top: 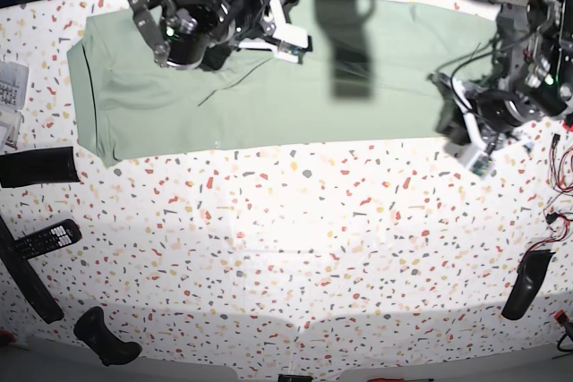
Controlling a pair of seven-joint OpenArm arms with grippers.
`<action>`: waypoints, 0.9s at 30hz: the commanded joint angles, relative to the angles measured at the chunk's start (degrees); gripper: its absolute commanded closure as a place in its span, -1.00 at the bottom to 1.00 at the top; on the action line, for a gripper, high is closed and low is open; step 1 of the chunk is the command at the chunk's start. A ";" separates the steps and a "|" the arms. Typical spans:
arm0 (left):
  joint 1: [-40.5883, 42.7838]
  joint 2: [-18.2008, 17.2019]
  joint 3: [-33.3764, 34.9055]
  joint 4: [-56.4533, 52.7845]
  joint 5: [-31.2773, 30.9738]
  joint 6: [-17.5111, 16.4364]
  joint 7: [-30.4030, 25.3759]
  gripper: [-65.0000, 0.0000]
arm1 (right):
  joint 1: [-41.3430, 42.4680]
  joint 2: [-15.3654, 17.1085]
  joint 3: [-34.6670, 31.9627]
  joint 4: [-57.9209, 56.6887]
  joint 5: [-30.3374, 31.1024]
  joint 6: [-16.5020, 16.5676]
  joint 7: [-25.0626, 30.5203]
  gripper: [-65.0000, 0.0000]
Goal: Fold the T-shirt properly
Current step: 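Move both grippers over the folded shirt's long edge and lower them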
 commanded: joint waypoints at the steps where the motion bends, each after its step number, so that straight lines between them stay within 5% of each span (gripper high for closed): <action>1: -0.90 -0.68 -0.33 0.04 -0.76 -0.33 0.46 0.64 | 0.59 -0.02 0.22 2.95 2.29 0.32 1.27 0.86; 7: 0.07 -0.68 -0.31 -0.37 -4.20 -0.85 2.45 0.64 | 0.66 0.02 3.89 9.84 1.60 0.32 13.14 0.86; 11: 0.24 -0.70 -0.33 -0.42 -4.59 -1.01 2.38 0.64 | 0.63 -0.13 9.49 8.85 -10.80 0.32 23.30 0.86; 15: 0.55 -0.66 -0.31 -0.42 -3.15 -0.96 -0.17 0.64 | 0.61 -0.13 15.52 6.60 -17.66 0.32 25.09 0.86; 19: 0.55 -0.66 -0.31 -0.42 -3.48 1.11 1.49 0.64 | 0.15 -0.13 20.94 6.43 -17.86 -4.31 24.81 0.87; 27: 0.55 0.52 -0.31 -6.40 -3.39 2.69 1.95 0.64 | 0.17 -0.13 23.45 4.90 -29.53 -15.54 26.47 0.87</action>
